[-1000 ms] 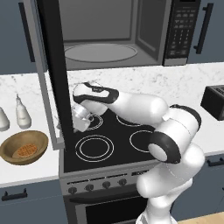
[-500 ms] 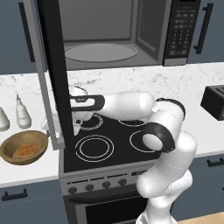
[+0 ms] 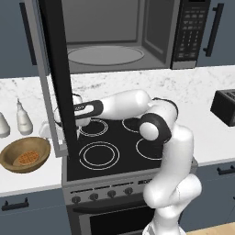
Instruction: Open the microwave, place the bowl with waffle inside the microwave, then close the microwave door and turn it on.
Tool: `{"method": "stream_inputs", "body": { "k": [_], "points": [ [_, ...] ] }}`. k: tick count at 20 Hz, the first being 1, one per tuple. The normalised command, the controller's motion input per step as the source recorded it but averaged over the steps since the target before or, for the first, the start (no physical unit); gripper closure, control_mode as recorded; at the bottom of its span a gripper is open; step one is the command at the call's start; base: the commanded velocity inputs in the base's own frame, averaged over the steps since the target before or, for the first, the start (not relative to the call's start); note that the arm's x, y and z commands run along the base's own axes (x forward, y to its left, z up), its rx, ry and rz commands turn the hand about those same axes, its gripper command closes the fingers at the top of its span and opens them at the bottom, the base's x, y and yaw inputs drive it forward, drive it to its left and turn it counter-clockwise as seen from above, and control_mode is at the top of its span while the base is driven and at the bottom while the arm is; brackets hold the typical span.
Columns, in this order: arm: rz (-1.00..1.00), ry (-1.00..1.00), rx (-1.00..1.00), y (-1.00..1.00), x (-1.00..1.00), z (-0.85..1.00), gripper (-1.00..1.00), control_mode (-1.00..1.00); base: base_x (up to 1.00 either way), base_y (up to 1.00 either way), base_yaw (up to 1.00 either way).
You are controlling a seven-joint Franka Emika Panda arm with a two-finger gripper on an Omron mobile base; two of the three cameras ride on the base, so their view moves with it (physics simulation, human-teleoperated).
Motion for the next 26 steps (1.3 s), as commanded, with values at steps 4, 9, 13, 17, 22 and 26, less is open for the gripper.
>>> {"method": "stream_inputs", "body": {
  "k": [4,9,13,17,22,26],
  "points": [
    [-0.06,0.01,-0.06,0.30,0.45,-0.17,-1.00,-1.00,0.00,0.00,0.00],
    [-0.07,0.00,-0.08,0.26,0.28,-0.19,-1.00,-1.00,0.00,0.00,0.00],
    [-0.07,0.00,-0.10,0.12,0.11,-0.33,-1.00,-1.00,0.00,0.00,0.00],
    [-0.08,0.00,-0.09,0.02,0.00,-0.42,-1.00,-1.00,0.00,0.00,0.00],
    [-0.08,0.00,-0.07,0.05,0.00,-0.42,-1.00,-1.00,0.00,0.00,0.00],
    [-0.10,0.00,-0.02,0.00,0.00,-0.45,-1.00,-1.00,0.00,0.00,0.00]
  ]
}}
